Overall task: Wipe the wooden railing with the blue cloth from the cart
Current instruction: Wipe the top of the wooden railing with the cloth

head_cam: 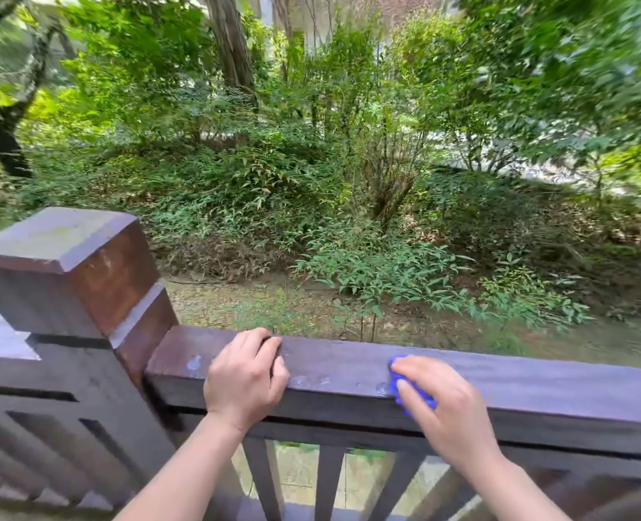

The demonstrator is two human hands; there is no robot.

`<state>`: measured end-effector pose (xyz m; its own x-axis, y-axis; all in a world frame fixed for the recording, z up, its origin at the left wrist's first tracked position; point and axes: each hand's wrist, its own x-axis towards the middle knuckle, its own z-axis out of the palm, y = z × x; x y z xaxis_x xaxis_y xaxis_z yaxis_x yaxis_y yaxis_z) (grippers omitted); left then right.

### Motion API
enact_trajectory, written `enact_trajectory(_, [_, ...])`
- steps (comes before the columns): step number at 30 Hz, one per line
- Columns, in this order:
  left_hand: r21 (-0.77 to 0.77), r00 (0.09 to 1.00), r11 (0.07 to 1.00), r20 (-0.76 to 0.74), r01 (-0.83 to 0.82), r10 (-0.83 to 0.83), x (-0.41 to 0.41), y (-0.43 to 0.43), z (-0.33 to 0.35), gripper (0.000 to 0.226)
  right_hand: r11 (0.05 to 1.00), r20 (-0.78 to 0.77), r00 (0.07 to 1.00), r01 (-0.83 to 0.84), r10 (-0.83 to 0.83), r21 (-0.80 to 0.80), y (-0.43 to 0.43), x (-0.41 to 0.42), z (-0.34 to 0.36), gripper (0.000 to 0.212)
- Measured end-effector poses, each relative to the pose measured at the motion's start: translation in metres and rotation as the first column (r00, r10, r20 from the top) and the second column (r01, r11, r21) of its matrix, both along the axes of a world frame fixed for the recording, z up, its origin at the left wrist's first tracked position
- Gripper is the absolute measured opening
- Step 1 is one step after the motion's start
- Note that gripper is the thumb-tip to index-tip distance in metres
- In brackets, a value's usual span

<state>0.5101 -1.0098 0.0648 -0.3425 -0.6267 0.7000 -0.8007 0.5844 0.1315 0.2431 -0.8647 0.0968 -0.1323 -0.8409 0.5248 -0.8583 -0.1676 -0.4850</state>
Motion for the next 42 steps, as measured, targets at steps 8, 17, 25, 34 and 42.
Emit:
enact_trajectory(8, [0.038,0.999,0.999,0.037,-0.017,0.016,-0.001,0.006,0.008,0.027,0.994,-0.042,0.996,0.084,-0.081,0.072,-0.034,-0.006,0.006,0.020])
enact_trajectory(17, [0.184,0.996,0.983,0.088,-0.030,0.014,0.000,0.015,0.024,0.029,0.999,-0.122,0.992,0.025,-0.022,0.020,-0.051,0.021,-0.001,0.020])
enact_trajectory(25, [0.191,0.994,0.981,0.105,-0.019,-0.002,0.004,0.011,0.021,0.031,0.998,-0.259,0.963,-0.064,0.069,0.028,-0.048,0.021,-0.003,0.021])
enact_trajectory(34, [0.316,0.986,0.946,0.168,-0.069,0.016,0.001,0.016,0.039,0.038,0.999,-0.280,0.960,-0.001,-0.011,-0.041,-0.055,0.043,-0.011,0.020])
enact_trajectory(42, [-0.236,0.986,0.963,0.078,-0.127,0.149,0.075,-0.003,0.128,0.029,0.987,-0.315,0.935,0.160,-0.162,-0.034,-0.072,0.063,-0.003,0.013])
